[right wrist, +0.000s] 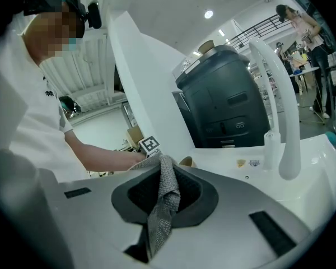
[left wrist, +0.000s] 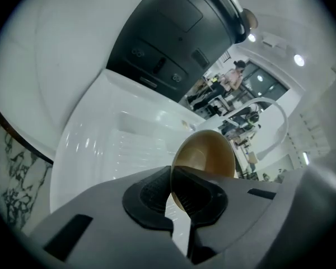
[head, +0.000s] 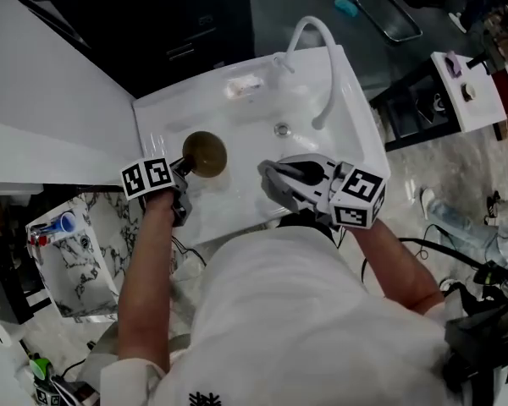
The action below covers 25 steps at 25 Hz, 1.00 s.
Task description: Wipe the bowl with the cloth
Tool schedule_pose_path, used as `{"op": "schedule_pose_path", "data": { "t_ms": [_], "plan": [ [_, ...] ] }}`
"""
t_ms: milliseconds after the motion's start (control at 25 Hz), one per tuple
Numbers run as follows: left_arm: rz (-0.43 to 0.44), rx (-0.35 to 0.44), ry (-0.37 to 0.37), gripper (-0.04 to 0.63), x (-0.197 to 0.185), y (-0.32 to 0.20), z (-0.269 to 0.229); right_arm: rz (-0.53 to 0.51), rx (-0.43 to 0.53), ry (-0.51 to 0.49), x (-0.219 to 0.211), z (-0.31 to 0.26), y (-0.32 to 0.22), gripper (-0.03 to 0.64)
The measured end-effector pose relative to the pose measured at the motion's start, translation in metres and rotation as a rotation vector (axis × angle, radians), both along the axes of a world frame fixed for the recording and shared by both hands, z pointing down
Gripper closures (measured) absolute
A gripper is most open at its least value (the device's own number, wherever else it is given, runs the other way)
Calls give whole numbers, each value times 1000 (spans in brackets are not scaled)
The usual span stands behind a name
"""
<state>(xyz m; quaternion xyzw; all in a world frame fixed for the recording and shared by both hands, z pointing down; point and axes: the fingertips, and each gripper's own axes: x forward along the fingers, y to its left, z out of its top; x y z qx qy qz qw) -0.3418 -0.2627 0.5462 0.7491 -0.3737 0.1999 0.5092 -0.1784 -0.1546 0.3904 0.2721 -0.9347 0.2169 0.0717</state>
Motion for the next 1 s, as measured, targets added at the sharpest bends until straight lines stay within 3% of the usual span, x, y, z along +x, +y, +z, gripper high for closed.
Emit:
{"op": "schedule_pose_path", "data": {
  "t_ms": [400,1000],
  "plan": [
    [-58,-77,-180,577,-29,-45,48,-5,-3,14,-8,8,-15,584],
    [-32,-181,-342,577,-32,-78,78,-6,-20,42,-10,19,-15,584]
  ]
}}
